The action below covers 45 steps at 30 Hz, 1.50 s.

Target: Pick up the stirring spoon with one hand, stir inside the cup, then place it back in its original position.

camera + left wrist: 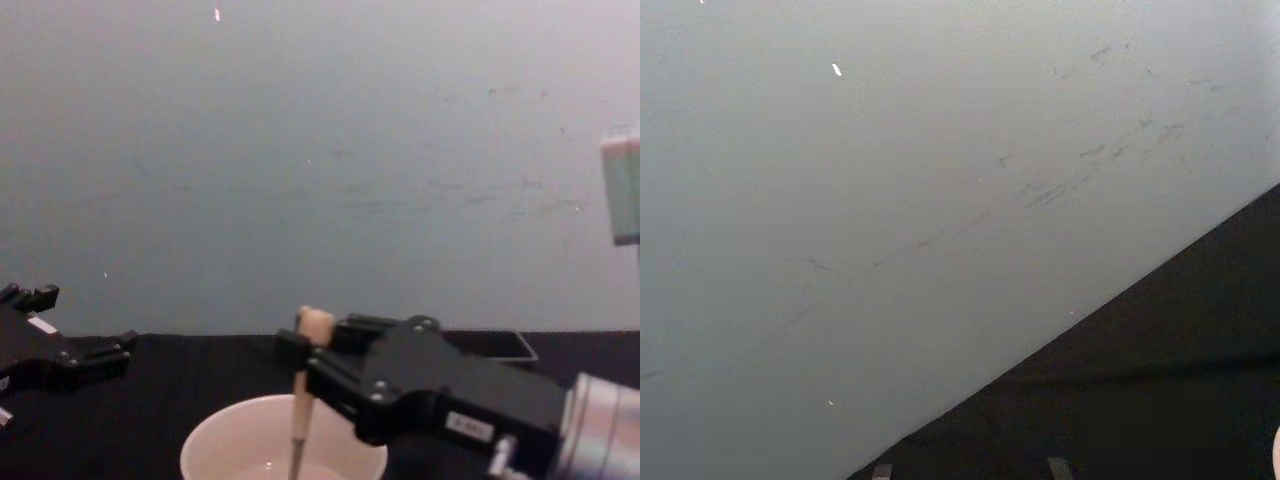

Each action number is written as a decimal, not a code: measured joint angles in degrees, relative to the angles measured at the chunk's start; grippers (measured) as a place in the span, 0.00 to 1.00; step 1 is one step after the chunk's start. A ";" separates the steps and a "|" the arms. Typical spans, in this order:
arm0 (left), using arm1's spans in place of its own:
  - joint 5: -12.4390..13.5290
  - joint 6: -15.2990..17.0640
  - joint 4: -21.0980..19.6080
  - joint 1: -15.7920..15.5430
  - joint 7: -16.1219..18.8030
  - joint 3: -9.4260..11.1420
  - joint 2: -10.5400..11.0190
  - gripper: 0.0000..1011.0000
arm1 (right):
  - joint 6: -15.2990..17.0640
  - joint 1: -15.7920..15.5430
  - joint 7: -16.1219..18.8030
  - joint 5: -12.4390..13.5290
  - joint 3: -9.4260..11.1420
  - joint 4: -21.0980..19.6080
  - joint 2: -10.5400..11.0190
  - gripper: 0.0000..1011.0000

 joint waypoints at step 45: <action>0.00 0.00 0.00 0.00 0.00 0.00 0.00 0.99 | 2.14 -2.50 -2.65 -0.32 1.44 -2.65 0.68 0.21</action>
